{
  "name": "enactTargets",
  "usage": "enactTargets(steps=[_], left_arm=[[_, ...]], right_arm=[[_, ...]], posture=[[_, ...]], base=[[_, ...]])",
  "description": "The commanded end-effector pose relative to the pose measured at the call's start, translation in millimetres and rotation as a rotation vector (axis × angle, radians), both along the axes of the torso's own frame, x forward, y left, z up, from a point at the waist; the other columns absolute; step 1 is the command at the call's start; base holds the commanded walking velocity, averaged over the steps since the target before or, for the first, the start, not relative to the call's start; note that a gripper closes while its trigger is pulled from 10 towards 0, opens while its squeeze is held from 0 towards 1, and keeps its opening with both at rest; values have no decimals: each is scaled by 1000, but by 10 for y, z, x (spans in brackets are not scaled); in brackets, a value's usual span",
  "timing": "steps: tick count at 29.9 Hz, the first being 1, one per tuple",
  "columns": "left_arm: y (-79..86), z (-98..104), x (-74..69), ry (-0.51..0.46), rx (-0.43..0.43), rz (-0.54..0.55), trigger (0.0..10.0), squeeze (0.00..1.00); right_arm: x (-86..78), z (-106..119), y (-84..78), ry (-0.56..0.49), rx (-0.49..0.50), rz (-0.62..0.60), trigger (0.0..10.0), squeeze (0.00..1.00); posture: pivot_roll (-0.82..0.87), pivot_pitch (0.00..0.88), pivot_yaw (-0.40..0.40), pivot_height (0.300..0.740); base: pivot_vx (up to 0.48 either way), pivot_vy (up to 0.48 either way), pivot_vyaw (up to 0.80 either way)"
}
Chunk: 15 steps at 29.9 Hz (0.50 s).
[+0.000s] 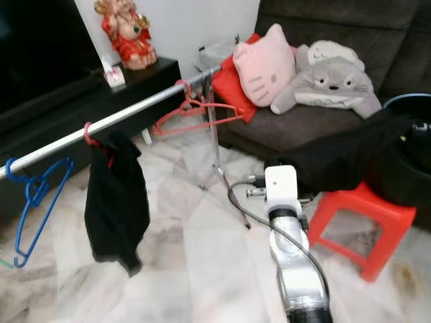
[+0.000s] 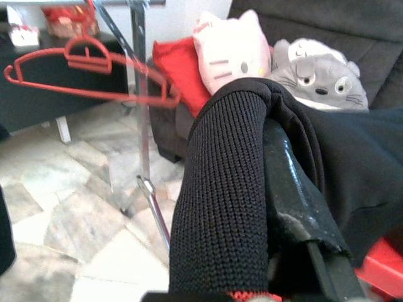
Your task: Hang hanger
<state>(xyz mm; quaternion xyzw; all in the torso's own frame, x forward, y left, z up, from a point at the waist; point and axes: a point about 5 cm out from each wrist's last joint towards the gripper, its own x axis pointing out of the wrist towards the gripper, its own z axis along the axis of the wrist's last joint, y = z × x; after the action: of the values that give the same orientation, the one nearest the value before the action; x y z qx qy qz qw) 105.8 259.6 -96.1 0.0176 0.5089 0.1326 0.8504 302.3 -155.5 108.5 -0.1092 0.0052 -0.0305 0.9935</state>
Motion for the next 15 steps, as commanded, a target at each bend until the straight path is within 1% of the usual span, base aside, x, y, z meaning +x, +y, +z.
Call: enactTargets(steps=[1, 3, 5, 8, 11, 12, 13, 14, 15], left_arm=[[39, 21, 34, -7, 14, 2, 10000, 0], [35, 20, 35, -9, 13, 6, 10000, 0], [24, 17, 36, -11, 11, 11, 10000, 0], [20, 16, 37, -12, 10, 13, 10000, 0], [14, 14, 36, -13, 8, 15, 10000, 0], [14, 14, 36, -13, 8, 15, 10000, 0], [11, 13, 35, -13, 7, 16, 10000, 0], [10, 13, 35, -13, 6, 16, 10000, 0], [9, 12, 34, -12, 6, 16, 10000, 0]], right_arm=[[56, 23, 22, -3, 3, 21, 10000, 0], [59, -29, 12, 21, -7, 29, 10000, 0], [53, -164, -23, 79, -29, 42, 10000, 0], [49, -230, -64, 104, -39, 38, 10000, 0], [35, -350, -158, 150, -67, 11, 10000, 0], [35, -350, -158, 150, -67, 11, 10000, 0], [15, -455, -145, 201, -148, 103, 10000, 0], [10, -488, -145, 216, -171, 130, 10000, 0], [-26, -596, -138, 272, -235, 190, 10000, 0]], posture=[[-181, 0, 103, 740], [-178, 0, 101, 740], [-172, 0, 96, 740], [-171, 0, 94, 740], [-173, 0, 94, 740], [-173, 0, 94, 740], [-174, 0, 92, 740], [-174, 0, 92, 740], [-180, 0, 94, 740]], base=[[0, 0, 0], [0, 0, 0], [0, 0, 0], [0, 0, 0], [0, 0, 0], [0, 0, 0], [0, 0, 0], [0, 0, 0], [0, 0, 0]])
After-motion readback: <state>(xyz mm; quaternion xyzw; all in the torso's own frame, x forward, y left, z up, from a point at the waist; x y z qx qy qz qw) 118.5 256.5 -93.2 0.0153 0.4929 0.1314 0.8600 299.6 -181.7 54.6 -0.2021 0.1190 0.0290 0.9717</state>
